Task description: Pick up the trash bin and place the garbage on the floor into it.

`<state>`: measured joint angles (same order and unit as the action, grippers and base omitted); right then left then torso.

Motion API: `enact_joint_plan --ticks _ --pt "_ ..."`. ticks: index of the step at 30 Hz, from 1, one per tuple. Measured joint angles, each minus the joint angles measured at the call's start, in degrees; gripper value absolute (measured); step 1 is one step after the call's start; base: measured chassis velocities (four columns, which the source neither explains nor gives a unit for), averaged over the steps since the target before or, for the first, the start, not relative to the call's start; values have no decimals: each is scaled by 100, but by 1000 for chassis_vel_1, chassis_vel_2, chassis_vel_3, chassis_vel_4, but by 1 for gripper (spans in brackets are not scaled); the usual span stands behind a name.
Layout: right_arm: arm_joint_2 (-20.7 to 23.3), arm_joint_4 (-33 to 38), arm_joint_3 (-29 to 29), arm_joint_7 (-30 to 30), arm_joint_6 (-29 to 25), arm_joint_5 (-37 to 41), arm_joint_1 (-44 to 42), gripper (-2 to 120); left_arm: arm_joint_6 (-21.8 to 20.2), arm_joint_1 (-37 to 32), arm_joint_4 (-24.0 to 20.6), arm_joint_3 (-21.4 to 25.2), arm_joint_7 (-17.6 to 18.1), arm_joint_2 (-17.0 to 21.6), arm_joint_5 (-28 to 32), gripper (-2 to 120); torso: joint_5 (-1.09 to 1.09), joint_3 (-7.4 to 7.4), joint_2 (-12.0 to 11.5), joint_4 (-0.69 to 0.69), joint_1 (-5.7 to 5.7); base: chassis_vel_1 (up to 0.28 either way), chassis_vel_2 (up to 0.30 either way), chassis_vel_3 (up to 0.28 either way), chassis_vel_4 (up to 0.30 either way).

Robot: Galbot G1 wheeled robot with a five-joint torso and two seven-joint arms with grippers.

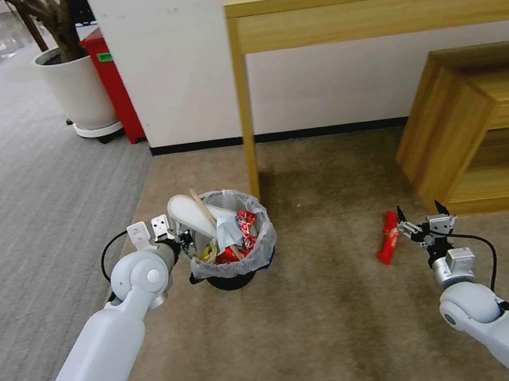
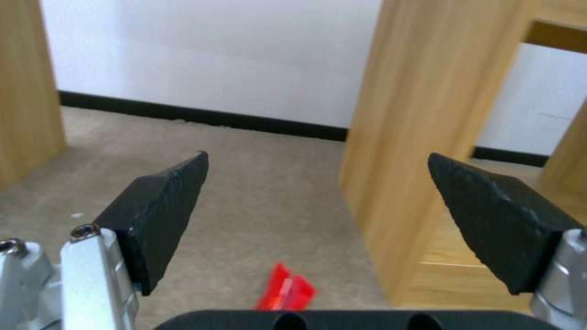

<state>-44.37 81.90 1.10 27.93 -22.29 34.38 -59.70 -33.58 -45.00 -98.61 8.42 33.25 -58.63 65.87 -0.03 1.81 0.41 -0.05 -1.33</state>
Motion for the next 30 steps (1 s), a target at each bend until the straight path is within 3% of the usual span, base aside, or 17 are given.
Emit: enact_joint_plan --ticks 9,18,25,30 --pt "-12 -41 3 -11 -67 -84 -25 92 1 -23 -49 10 16 -3 8 0 -1 0 0 1 0 -222 -219 220 235" --pt "9 -28 -120 -20 175 -222 -47 100 1 -95 -110 17 31 -14 5 0 0 0 0 2 0 -91 -85 74 66" --pt "-81 -22 -625 -5 696 740 259 100 -6 -168 -249 59 112 -1 64 0 1 0 0 3 0 0 0 0 0" --pt "-376 -393 -1190 15 1030 1688 813 100 -10 -366 -492 157 143 47 87 0 2 0 0 1 0 0 0 0 0"
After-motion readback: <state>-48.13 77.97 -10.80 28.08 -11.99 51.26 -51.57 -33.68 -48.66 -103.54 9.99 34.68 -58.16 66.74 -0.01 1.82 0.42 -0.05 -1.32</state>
